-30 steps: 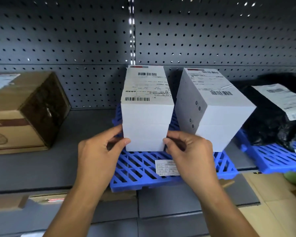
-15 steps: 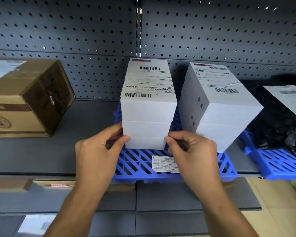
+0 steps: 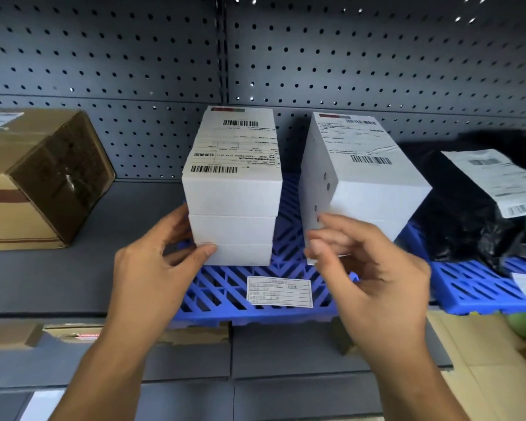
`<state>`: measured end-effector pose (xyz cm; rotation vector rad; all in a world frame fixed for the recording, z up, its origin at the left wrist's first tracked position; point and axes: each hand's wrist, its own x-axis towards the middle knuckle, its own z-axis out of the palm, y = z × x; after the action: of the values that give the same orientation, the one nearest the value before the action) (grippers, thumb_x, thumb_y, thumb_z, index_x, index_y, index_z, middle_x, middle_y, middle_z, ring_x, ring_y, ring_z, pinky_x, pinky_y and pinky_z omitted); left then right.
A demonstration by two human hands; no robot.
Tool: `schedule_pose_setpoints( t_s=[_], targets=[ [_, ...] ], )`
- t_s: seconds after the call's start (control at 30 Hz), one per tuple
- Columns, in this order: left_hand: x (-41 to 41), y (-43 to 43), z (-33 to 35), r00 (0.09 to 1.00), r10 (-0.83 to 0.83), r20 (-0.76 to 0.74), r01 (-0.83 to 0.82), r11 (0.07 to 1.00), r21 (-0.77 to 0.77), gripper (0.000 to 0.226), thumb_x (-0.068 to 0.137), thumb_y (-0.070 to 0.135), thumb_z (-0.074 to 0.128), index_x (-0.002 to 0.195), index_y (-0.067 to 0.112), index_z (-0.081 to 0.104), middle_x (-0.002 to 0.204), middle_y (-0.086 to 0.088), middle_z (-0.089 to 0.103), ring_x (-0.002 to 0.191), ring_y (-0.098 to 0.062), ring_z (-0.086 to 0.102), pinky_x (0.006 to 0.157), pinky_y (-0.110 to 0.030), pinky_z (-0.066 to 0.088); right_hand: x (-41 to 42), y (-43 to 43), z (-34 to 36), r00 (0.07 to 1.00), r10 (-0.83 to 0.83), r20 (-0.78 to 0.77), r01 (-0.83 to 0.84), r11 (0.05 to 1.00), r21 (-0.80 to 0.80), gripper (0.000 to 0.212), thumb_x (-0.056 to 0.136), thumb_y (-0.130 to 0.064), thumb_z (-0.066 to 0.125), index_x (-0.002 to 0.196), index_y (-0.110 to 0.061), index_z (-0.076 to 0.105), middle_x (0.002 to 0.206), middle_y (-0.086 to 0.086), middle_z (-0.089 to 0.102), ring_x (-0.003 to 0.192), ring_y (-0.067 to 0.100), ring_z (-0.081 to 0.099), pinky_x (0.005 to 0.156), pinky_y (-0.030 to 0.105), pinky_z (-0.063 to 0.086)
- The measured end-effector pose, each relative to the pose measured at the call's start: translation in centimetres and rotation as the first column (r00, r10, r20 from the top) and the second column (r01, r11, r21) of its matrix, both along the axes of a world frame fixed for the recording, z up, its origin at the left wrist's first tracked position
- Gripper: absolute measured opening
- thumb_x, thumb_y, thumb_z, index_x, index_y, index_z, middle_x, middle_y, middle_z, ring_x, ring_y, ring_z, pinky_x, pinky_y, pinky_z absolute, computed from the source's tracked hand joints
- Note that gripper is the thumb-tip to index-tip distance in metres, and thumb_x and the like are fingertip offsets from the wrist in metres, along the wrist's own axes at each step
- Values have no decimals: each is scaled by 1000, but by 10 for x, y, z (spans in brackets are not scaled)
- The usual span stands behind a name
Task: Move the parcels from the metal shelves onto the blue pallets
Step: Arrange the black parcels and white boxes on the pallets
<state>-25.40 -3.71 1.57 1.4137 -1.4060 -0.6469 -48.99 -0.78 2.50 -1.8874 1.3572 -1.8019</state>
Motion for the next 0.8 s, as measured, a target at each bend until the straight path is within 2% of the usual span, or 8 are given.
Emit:
schedule_pose_setpoints(
  t_s=[0.13,0.2,0.33,0.4,0.5,0.6,0.7,0.8],
  targets=[
    [-1,0,2,999,-33,3,33,999,35,67,80,12,82,139,33,58,111,27,67,95,18,64,80,0,48,-26,6,8,994,-107,-38,101,987,-122,34,92,-9,75,121,-22,66,91,-3,75,79,14,75,75,25,58],
    [-3,1,3,999,-38,31,37,999,35,68,80,13,82,139,35,57,112,25,67,97,17,64,82,-3,50,-37,6,9,986,-155,-53,146,979,-143,38,92,-8,77,125,-21,63,91,-2,73,79,15,73,76,23,56],
    [-7,3,6,999,-27,35,26,999,29,74,79,16,83,140,42,50,120,20,67,102,11,65,93,-27,57,-53,4,4,972,-229,-58,219,966,-135,45,92,-8,77,132,-17,60,102,4,68,87,24,67,74,36,58],
    [-8,3,6,999,-28,26,28,1000,13,79,79,14,82,141,46,46,124,19,66,109,5,65,95,-31,56,-58,1,-2,954,-291,-69,283,953,-110,52,90,-14,79,137,-17,58,113,2,60,93,24,61,79,40,57],
    [-11,3,5,999,-28,25,28,1000,13,90,78,11,83,144,53,38,126,27,62,114,7,61,94,-25,53,-62,-1,-8,937,-344,-54,343,939,-25,70,84,-26,80,147,-22,49,125,-3,52,105,24,57,91,33,52],
    [-13,3,3,999,-25,34,24,1000,19,92,78,11,84,144,54,36,123,34,59,115,8,59,93,-23,52,-67,-3,-13,947,-321,-22,321,942,94,82,81,-29,84,151,-29,42,131,-4,51,114,19,57,98,34,52],
    [-14,1,1,999,-14,51,13,999,34,90,77,14,84,143,54,37,116,41,54,115,-1,62,90,-21,50,-72,-8,-14,974,-227,2,215,927,308,93,76,-27,90,153,-39,39,137,-9,55,122,8,60,103,36,53],
    [-14,0,0,998,-11,58,9,999,43,89,77,13,84,144,51,37,115,39,55,117,-3,61,95,-25,50,-72,-10,-14,992,-112,57,78,906,416,94,77,-20,89,152,-43,38,136,-24,60,121,-8,60,103,25,54]
  ],
)
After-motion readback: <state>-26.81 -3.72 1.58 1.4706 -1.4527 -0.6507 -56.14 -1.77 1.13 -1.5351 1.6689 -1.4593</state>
